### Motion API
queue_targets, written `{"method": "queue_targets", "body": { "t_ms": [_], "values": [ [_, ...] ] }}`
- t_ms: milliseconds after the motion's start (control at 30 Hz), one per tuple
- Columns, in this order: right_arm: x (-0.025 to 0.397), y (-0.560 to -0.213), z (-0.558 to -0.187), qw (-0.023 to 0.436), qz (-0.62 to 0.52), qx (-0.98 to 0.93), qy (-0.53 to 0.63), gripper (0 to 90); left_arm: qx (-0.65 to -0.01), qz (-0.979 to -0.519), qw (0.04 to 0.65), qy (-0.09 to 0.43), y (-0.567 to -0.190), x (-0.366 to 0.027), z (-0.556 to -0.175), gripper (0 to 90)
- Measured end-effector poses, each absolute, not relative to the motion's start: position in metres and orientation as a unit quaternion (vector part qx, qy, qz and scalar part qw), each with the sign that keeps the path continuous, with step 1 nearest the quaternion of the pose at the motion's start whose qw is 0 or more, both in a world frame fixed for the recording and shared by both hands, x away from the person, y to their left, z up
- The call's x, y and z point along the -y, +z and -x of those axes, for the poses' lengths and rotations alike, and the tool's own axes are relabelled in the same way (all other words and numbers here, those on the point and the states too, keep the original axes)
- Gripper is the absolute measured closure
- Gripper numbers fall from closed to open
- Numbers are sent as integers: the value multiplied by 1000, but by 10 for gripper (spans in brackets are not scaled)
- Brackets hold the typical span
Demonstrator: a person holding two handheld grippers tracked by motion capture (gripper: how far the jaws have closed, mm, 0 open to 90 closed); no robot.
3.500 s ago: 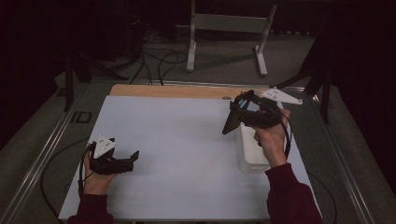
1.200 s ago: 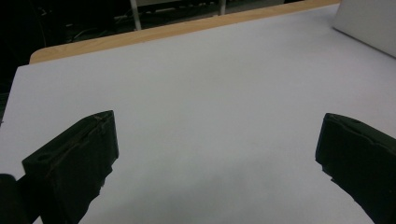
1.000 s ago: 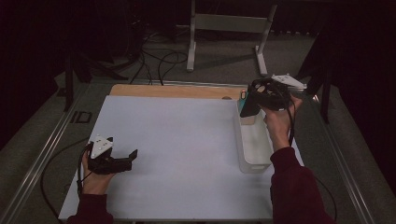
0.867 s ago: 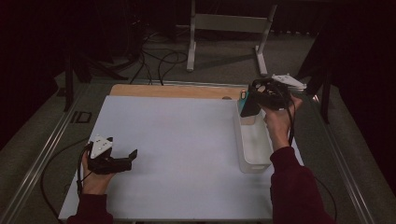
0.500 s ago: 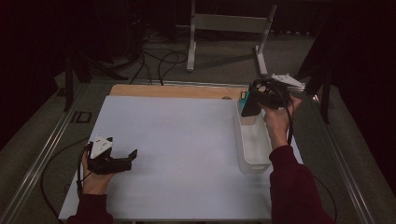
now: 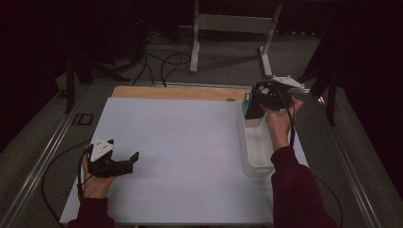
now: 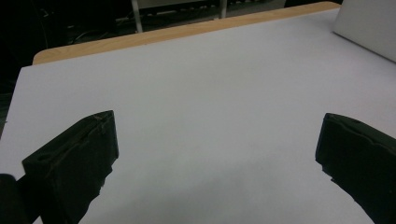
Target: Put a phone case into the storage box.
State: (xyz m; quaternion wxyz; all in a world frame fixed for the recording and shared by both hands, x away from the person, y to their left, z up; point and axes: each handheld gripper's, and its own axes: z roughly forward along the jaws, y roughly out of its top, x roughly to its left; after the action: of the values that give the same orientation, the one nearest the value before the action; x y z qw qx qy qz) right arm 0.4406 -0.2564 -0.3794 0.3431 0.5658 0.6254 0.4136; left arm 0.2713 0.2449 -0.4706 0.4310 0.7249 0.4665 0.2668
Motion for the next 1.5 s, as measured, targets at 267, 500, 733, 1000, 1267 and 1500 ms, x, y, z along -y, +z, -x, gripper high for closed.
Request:
{"method": "queue_targets", "body": {
  "t_ms": [267, 500, 733, 1000, 1267, 1500],
  "values": [
    [253, -386, -446, 345, -569, -630, 400, 154, -465, -724, 433, 268, -470, -245, -271, 0],
    [249, -395, -452, 346, -579, -629, 386, 152, -467, -722, 436, 267, -469, -246, -270, 0],
    [247, -404, -457, 341, -586, -631, 376, 150, -467, -720, 437, 268, -469, -247, -270, 0],
    [246, -413, -460, 339, -592, -633, 365, 147, -466, -719, 439, 269, -468, -247, -270, 0],
    [244, -424, -463, 338, -598, -637, 350, 144, -467, -718, 441, 268, -468, -248, -270, 0],
    [242, -431, -467, 338, -605, -637, 337, 140, -467, -717, 443, 267, -468, -248, -270, 0]
  ]
}}
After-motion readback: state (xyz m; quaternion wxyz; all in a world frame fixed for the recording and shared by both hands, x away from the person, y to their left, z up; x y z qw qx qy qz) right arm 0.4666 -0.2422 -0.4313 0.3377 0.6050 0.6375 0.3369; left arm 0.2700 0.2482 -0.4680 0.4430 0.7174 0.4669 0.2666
